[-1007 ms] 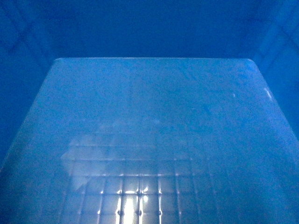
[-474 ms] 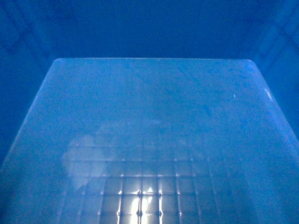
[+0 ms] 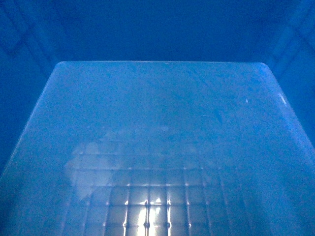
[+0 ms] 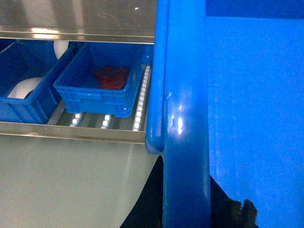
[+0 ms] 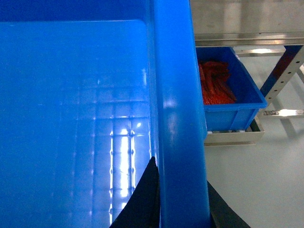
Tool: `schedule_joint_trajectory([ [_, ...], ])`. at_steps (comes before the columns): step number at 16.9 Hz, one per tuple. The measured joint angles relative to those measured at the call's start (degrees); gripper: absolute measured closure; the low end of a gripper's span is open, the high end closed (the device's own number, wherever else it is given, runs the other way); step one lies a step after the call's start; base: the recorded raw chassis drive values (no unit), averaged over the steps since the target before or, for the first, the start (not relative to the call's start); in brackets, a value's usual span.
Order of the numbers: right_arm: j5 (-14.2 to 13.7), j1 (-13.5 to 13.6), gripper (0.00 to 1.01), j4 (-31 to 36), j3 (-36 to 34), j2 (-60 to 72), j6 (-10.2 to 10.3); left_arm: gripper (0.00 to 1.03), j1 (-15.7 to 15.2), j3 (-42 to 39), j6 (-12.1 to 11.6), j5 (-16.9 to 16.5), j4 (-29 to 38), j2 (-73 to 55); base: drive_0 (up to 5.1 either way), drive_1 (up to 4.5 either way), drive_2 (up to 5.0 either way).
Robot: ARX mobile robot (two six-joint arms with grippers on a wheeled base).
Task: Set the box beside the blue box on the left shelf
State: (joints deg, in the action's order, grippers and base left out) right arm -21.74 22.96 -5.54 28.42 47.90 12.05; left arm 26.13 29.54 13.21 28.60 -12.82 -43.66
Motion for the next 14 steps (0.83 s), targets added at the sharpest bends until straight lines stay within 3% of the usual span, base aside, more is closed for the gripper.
schedule_joint_trajectory([
  [14, -0.09, 0.0, 0.92, -0.02, 0.0, 0.0, -0.04, 0.94, 0.02, 0.0, 0.02, -0.07, 0.04, -0.07, 0.0, 0.0, 0.0],
])
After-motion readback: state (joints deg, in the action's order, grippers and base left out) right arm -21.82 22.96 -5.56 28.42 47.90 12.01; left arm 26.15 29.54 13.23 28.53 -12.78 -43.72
